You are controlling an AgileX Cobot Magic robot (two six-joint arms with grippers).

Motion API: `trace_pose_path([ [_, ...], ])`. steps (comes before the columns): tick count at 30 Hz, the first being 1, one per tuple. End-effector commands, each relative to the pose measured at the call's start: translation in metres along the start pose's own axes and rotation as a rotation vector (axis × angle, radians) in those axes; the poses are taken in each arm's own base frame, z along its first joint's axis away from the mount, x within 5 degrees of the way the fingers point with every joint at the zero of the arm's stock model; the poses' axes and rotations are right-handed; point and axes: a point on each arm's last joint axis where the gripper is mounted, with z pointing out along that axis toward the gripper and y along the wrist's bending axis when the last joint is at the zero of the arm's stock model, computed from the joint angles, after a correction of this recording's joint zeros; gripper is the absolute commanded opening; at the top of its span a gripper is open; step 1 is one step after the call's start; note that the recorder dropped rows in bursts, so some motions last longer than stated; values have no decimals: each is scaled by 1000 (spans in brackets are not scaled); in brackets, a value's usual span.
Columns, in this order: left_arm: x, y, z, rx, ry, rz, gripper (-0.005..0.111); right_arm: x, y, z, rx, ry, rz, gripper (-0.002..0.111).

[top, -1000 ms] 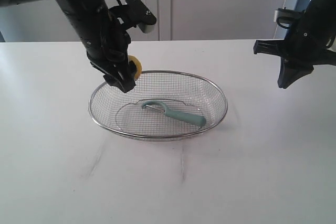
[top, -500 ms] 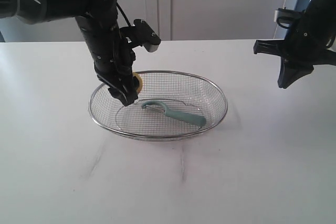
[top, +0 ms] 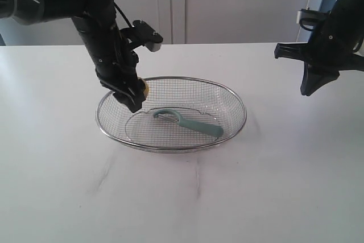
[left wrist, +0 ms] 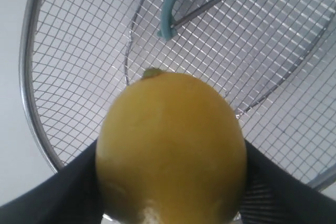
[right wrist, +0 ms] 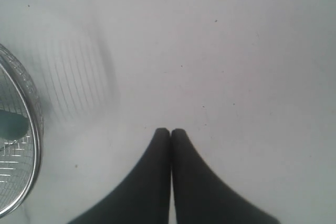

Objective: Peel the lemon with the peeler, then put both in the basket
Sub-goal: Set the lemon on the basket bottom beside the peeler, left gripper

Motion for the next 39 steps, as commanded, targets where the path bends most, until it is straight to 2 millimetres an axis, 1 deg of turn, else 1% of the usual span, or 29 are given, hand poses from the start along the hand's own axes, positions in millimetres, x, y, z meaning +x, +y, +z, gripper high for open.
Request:
trace_pose_path([
  [1, -1, 2, -8, 40, -40, -34, 0, 1, -1, -5, -2, -9, 7, 0],
  [7, -1, 1, -9, 77, -57, -50, 0, 1, -1, -5, -2, -9, 7, 0],
  [15, 4, 13, -11, 143, -111, -143, 0, 1, -1, -5, -2, -9, 7, 0],
  [21, 3, 14, -12, 151, -133, -160, 0, 1, -1, -5, -2, -9, 7, 0],
  [23, 0, 14, -6, 170, -150, -179, 0, 1, -1, -5, -2, -9, 7, 0],
  [26, 0, 16, 11, 179, -130, -191, 0, 1, -1, -5, -2, -9, 7, 0],
  [29, -2, 19, 24, 175, -133, -205, 0, 1, -1, -5, -2, -9, 7, 0],
  [39, 0, 21, 49, 182, -93, -214, 0, 1, -1, -5, -2, -9, 7, 0],
])
